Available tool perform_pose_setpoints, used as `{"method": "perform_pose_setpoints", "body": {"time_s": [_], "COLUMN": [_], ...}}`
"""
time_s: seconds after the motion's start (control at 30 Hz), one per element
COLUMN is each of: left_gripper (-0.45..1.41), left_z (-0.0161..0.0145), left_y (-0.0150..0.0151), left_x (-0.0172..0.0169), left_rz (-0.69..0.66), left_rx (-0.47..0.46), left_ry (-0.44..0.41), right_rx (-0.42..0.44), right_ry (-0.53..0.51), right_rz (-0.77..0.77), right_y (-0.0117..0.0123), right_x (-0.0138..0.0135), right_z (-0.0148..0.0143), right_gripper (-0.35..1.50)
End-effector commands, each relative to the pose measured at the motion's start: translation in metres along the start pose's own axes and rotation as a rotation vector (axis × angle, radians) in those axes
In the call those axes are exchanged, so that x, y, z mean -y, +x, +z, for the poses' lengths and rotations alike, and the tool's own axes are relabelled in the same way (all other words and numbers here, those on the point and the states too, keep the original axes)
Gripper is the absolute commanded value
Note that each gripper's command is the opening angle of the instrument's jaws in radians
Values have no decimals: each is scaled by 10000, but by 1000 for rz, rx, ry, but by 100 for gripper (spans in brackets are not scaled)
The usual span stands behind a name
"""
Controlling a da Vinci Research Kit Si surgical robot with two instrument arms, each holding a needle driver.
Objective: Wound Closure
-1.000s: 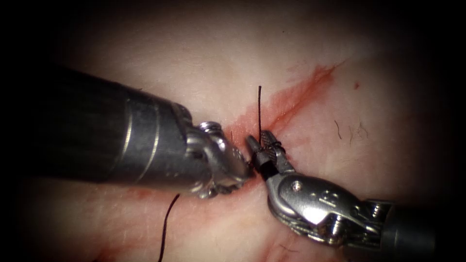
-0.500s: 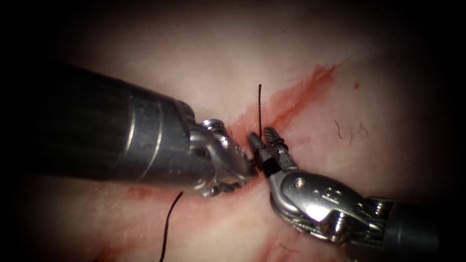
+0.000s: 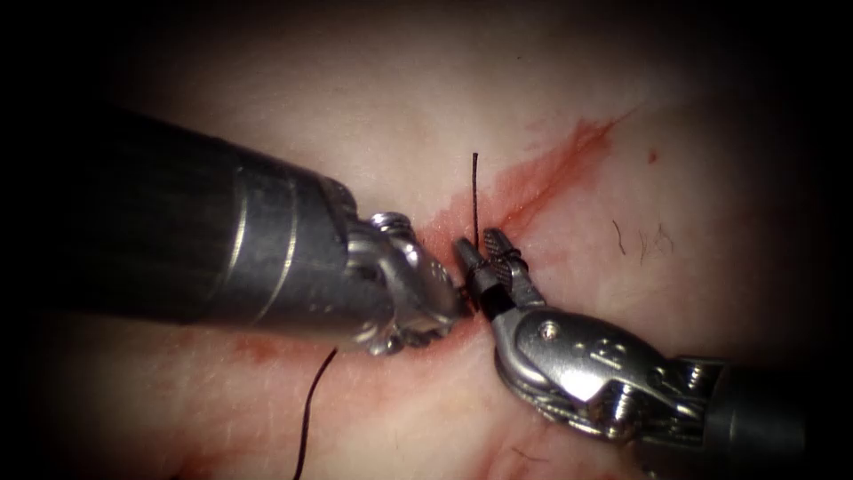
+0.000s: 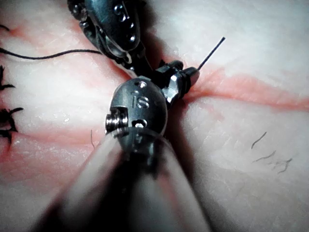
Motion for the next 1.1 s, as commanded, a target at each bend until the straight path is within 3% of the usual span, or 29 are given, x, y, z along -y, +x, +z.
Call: {"method": "perform_pose_setpoints", "body": {"time_s": [0.03, 1.1], "left_gripper": [-45, -45], "left_z": [5, 10], "left_y": [5, 6], "left_x": [-1, -4], "left_rz": [0, -6], "left_rx": [-1, 1], "left_ry": [0, -11], "right_rx": [0, -2], "right_ry": [2, -18], "right_rz": [2, 26], "right_y": [4, -8], "right_x": [7, -6], "right_z": [5, 27], "right_gripper": [63, 68]}}
